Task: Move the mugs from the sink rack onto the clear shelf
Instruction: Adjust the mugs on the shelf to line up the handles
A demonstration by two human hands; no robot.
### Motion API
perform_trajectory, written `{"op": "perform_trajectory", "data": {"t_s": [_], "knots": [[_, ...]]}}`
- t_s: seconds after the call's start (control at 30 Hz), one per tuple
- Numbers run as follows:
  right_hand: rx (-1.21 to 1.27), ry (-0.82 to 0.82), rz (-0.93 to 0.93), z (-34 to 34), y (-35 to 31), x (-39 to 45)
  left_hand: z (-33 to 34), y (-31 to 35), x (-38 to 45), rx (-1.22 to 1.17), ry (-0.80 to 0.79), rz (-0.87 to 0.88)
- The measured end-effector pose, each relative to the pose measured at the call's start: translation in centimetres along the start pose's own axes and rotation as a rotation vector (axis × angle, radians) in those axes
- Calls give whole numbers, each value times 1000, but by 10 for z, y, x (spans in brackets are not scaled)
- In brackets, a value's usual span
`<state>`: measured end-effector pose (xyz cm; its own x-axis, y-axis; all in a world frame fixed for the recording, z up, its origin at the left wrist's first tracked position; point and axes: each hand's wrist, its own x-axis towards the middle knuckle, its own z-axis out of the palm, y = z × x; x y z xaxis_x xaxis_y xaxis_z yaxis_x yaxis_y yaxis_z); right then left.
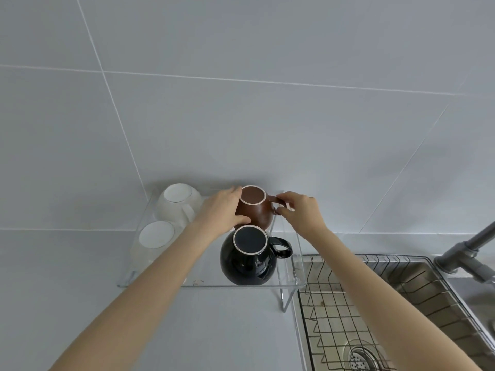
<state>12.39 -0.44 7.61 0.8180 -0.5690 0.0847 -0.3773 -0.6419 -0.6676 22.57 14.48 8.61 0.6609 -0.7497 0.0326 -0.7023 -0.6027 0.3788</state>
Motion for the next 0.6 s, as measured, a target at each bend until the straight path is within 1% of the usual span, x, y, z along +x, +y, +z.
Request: {"op": "perform_trajectory", "data": {"t_s": [0.03,0.07,0.13,0.2,0.23,0.27,0.33,0.43,0.5,0.6], "knots": [[-49,-61,10,-6,-6,-1,-5,-1,-4,40,19,12],[-62,-99,7,-12,-13,-4,-10,-2,-9,31,41,22],[-2,-73,-64,-20,-31,-17,-28,-11,-22,-148,60,5],[95,13,-179,-19,-55,-42,-50,-27,-42,-351,9,-36],[148,31,-223,-14,-67,-55,-60,-39,-52,-384,-36,-52],[196,17,-260,-5,-79,-69,-68,-52,-62,-378,-72,-70],[247,-70,-290,18,-90,-92,-78,-72,-78,-389,-110,-122],[195,-166,-272,64,-102,-114,-79,-95,-102,-504,-155,-202],[131,-204,-213,88,-108,-122,-73,-106,-112,-512,-181,-198],[52,-181,-164,106,-111,-125,-65,-113,-116,-510,-151,-163]]}}
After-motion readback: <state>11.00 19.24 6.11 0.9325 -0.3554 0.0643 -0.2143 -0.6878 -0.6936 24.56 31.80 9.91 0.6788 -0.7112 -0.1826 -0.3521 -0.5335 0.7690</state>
